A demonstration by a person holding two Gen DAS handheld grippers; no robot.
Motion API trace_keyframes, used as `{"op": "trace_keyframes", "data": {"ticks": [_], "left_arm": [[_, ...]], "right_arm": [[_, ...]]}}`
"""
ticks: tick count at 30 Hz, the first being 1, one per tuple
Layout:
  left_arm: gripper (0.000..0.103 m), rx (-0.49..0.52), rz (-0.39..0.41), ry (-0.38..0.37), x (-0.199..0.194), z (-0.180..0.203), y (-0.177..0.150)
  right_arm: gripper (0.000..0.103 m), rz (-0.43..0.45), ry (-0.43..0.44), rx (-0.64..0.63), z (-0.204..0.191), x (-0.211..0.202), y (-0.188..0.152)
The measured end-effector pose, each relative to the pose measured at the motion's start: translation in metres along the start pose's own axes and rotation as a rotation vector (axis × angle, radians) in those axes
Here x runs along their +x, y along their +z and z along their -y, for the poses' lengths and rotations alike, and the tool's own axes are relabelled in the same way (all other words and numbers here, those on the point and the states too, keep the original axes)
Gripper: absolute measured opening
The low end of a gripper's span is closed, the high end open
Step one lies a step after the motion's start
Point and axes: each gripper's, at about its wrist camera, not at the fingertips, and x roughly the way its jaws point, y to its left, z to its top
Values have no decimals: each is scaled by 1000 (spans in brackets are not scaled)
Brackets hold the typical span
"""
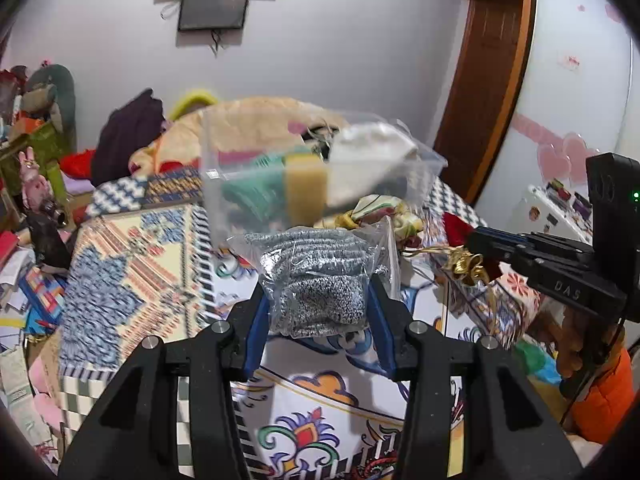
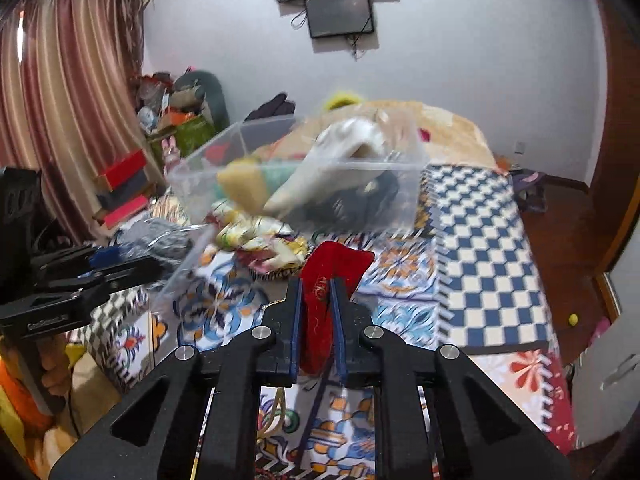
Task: Organize soft objects
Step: 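Grasp the silver mesh bag with the left tool while the right tool grasps the red pouch, then carry the mesh bag and red pouch into the clear box and release both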
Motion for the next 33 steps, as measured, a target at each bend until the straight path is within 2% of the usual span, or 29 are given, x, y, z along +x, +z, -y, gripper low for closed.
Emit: {"op": "trace_keyframes", "data": {"ticks": [9,18,26,33], "left_arm": [[45,-25,102,48,-25,-9,25],[45,-42,164,84,-29,-21,61],[45,-32,196,115,-10,-28,89],[45,-11,157,137,27,-26,106]], "right_arm": [[12,101,-19,10,6,-21,29],[12,235,6,-5,-1,-28,76],[12,313,3,-28,-13,-20,104],[12,289,-10,-41,-19,7,116]]}}
